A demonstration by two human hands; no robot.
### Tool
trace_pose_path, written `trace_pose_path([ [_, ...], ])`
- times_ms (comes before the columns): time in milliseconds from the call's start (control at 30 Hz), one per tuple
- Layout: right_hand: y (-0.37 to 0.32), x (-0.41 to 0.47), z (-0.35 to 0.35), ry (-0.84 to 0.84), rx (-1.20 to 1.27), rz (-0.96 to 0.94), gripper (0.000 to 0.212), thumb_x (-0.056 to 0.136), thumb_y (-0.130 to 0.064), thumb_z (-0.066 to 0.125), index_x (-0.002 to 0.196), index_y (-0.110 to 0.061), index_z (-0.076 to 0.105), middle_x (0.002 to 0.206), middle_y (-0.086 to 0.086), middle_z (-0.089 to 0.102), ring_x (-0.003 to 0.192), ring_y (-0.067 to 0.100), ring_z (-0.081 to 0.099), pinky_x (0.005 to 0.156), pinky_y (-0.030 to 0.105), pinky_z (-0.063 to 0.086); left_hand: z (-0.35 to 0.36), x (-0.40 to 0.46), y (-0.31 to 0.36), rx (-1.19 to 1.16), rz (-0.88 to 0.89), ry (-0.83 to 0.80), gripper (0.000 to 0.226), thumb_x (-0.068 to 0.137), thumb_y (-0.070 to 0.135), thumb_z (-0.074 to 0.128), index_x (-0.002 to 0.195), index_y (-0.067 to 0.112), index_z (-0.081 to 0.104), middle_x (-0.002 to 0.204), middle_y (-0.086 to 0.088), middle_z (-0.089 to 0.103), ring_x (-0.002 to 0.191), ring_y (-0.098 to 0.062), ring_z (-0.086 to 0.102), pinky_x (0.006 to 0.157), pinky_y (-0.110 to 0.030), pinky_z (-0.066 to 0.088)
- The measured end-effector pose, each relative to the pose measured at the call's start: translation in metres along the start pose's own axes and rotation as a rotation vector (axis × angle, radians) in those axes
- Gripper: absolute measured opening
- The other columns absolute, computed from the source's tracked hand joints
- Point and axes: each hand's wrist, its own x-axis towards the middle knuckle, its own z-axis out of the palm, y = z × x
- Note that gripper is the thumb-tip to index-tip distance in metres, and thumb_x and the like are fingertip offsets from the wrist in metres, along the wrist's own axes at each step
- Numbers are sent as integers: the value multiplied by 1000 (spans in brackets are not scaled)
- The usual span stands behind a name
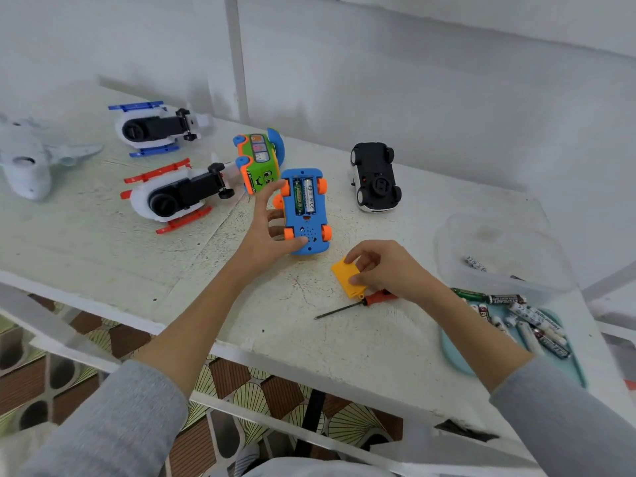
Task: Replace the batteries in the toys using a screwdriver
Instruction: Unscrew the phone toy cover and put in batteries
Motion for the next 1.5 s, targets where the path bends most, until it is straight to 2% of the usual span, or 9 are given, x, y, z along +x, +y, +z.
trace_pose_path([
  [100, -4, -5, -13, 94, 97, -78, 28, 69, 5, 75, 86, -17, 68, 77, 3, 56, 65, 11, 53, 66, 24, 50, 4, -1, -1, -13, -3, -2, 85, 79, -6, 71, 132, 45, 27, 115, 4, 52, 96, -9, 66, 72, -23, 56],
  [167, -10, -8, -24, 160, 203, -128, 29, 69, 6, 74, 86, -17, 67, 75, 2, 57, 63, 10, 54, 65, 20, 50, 7, -2, 0, -18, 5, -10, 86, 79, -8, 70, 132, 44, 27, 114, 7, 53, 97, -8, 66, 73, -24, 57],
  [267, -18, -12, -38, 233, 317, -196, 29, 71, 7, 72, 89, -15, 66, 73, 2, 58, 63, 11, 57, 67, 24, 51, 14, -4, 0, -40, 26, -43, 86, 79, -9, 69, 132, 44, 28, 115, 10, 53, 102, -11, 65, 77, -27, 57],
  [367, -27, -14, -39, 262, 373, -236, 26, 72, 9, 70, 87, -12, 64, 74, 1, 59, 63, 8, 58, 64, 21, 52, 22, -7, -2, -83, 25, -82, 86, 79, -9, 69, 132, 46, 30, 115, 6, 55, 102, -14, 65, 74, -25, 56],
  [600, -36, -2, -15, 304, 420, -227, 18, 75, 2, 71, 82, -14, 66, 79, 3, 64, 72, 11, 61, 70, 20, 53, 29, -13, -9, -166, 21, -66, 90, 79, -6, 70, 134, 52, 30, 120, 1, 52, 107, -18, 63, 77, -28, 56],
  [733, -39, 5, -5, 270, 451, -238, 24, 77, 6, 67, 88, -15, 67, 85, 5, 66, 79, 16, 62, 79, 27, 55, 30, -14, -11, -141, 35, -51, 88, 72, 8, 71, 133, 57, 31, 125, -1, 49, 108, -15, 62, 85, -36, 57],
  [967, -43, 11, 1, 210, 479, -230, 34, 77, 11, 63, 107, -5, 63, 94, 4, 68, 86, 13, 66, 80, 24, 55, 31, -14, -13, -134, 38, -48, 88, 71, 9, 71, 129, 63, 32, 127, 0, 48, 108, -13, 62, 87, -41, 56],
  [1200, -44, 15, 1, 224, 484, -220, 32, 78, 7, 65, 107, -8, 64, 103, 10, 67, 96, 21, 65, 88, 31, 53, 31, -14, -14, -130, 44, -44, 89, 71, 10, 71, 128, 65, 32, 128, -2, 48, 109, -15, 62, 87, -41, 56],
  [1500, -48, 18, 2, 219, 512, -225, 29, 79, 6, 65, 104, -9, 65, 99, 7, 67, 94, 18, 65, 86, 28, 53, 31, -13, -14, -135, 39, -45, 89, 71, 10, 71, 126, 68, 34, 129, -5, 47, 112, -16, 61, 88, -45, 55],
])
